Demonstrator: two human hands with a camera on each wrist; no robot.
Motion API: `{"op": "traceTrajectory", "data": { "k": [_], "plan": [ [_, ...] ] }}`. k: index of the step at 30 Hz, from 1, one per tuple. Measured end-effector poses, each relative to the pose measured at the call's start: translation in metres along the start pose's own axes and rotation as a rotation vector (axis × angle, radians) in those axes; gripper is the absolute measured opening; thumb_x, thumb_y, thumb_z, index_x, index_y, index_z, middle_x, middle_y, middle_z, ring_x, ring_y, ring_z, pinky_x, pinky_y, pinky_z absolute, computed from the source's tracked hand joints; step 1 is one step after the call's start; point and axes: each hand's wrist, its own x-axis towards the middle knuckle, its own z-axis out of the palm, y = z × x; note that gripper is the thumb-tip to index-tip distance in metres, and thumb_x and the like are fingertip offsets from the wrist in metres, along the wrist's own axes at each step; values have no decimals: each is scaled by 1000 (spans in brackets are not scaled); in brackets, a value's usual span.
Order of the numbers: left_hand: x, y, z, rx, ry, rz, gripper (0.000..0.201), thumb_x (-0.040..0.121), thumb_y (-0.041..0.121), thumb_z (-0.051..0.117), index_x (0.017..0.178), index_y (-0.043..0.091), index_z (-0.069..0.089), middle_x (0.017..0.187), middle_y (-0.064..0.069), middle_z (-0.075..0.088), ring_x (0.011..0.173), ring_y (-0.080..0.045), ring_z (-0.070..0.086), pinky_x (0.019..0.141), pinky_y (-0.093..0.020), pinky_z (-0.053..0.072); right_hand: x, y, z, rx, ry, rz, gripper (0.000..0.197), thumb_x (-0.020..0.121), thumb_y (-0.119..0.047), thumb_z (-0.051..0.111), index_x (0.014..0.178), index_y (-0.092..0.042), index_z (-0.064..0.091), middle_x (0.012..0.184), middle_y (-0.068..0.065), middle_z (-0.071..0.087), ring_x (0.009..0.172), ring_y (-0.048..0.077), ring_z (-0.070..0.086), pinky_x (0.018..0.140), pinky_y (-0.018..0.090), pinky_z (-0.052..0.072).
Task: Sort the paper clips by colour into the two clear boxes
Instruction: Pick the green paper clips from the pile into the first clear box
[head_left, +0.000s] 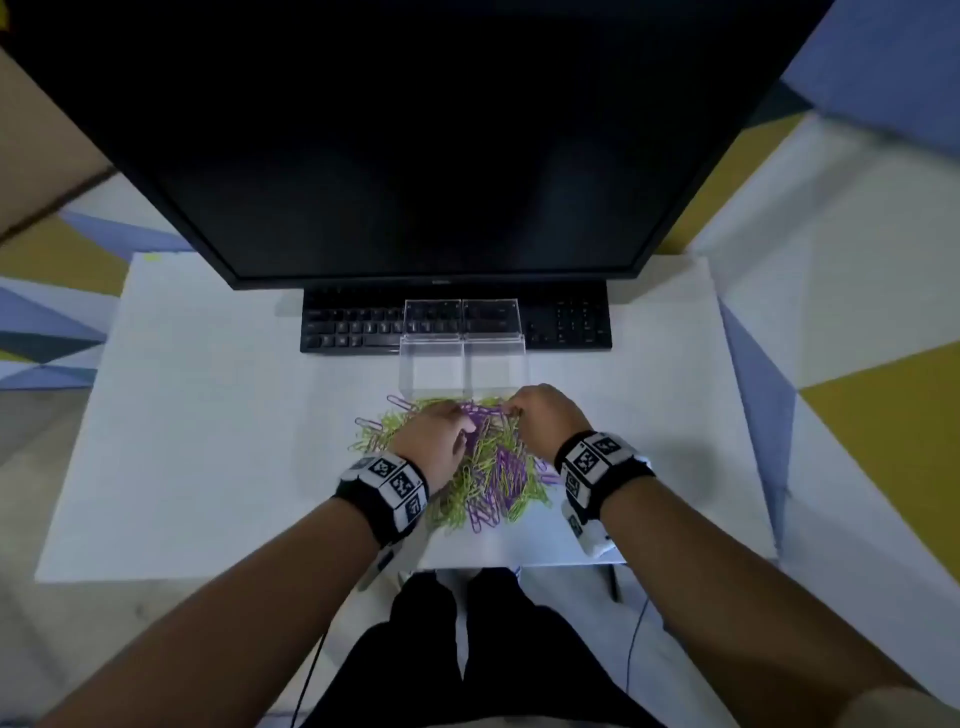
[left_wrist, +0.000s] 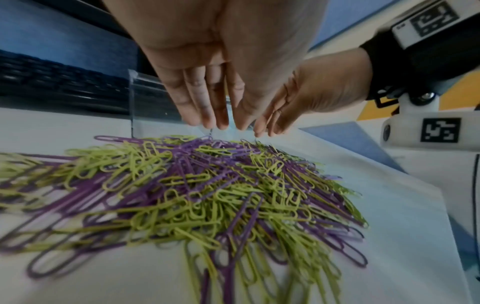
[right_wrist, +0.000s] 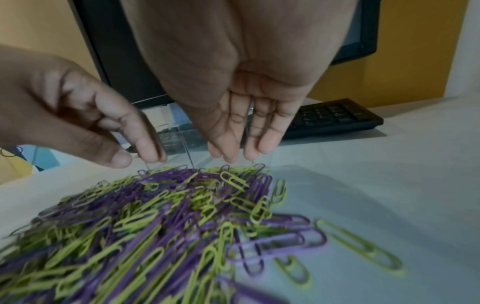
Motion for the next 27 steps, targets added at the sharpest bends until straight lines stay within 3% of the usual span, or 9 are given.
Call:
{"op": "traceTrajectory", "data": {
  "k": [2, 6, 10, 13, 17, 19, 23, 25, 27],
  "plan": [
    [6, 4, 8, 22, 12, 21, 26, 95, 20, 49, 118, 16, 60, 125, 0, 55, 104, -17, 57, 94, -32, 48, 0, 5, 4, -39, 18, -15, 42, 84, 2, 51, 117, -17, 66, 119, 5, 60, 113, 23, 54, 96, 37, 48],
    [14, 14, 28, 77, 53, 13, 37, 96, 29, 50, 128, 10, 50, 128, -7, 50, 121, -24, 46, 104, -34, 40, -4, 18, 20, -2, 80, -17, 33, 85, -3, 56, 115, -10, 66, 120, 6, 57, 113, 24, 52, 96, 34, 46],
    [24, 19, 41, 164, 43, -46, 42, 96, 31, 48, 128, 4, 46, 130, -14, 46, 125, -30, 42, 104, -40, 41, -6, 22, 23, 98, 159, -7, 10, 83, -7, 62, 89, -8, 71, 100, 7, 60, 93, 25, 59, 81, 29, 47],
    [28, 23, 45, 189, 48, -34, 33, 95, 21, 51, 124, 4, 51, 125, -14, 50, 120, -31, 45, 101, -41, 44, -10, 21, 17, 278, 208, 55, 10, 81, -6, 63, 74, -5, 70, 90, 10, 65, 82, 23, 61, 76, 31, 50],
    [30, 20, 46, 167, 63, -24, 27, 93, 14, 51, 117, 5, 54, 120, -14, 52, 117, -31, 47, 98, -41, 45, -15, 24, 4, 468, 211, 156, 5, 82, -12, 69, 83, -8, 72, 79, -4, 65, 73, 7, 57, 68, 16, 44],
    [30, 19, 43, 148, 62, -16, 25, 94, 15, 48, 116, 5, 54, 119, -14, 53, 116, -30, 46, 97, -41, 44, -17, 27, -1, 583, 185, 186, 6, 83, -9, 69, 89, -6, 70, 82, -5, 65, 72, 1, 58, 67, 11, 46],
    [29, 16, 33, -19, 136, -46, 20, 93, 18, 49, 102, 7, 63, 104, -8, 63, 101, -25, 56, 89, -35, 47, -19, 38, -5, 762, 94, 262, 15, 89, -6, 60, 99, -13, 69, 90, 5, 67, 78, 18, 63, 78, 30, 56],
    [26, 13, 28, -185, 200, -110, 19, 93, 20, 52, 98, 9, 67, 98, -3, 67, 91, -18, 62, 79, -27, 50, -21, 39, -6, 872, 68, 293, 18, 91, -1, 55, 99, -9, 68, 88, 8, 65, 73, 19, 63, 74, 29, 57],
    [20, 10, 22, -367, 233, -189, 17, 93, 22, 56, 98, 11, 68, 95, 3, 68, 86, -11, 62, 71, -14, 46, -23, 37, -5, 1018, 47, 312, 18, 92, 4, 50, 100, -2, 65, 82, 10, 63, 68, 19, 62, 64, 24, 56]
  ]
}}
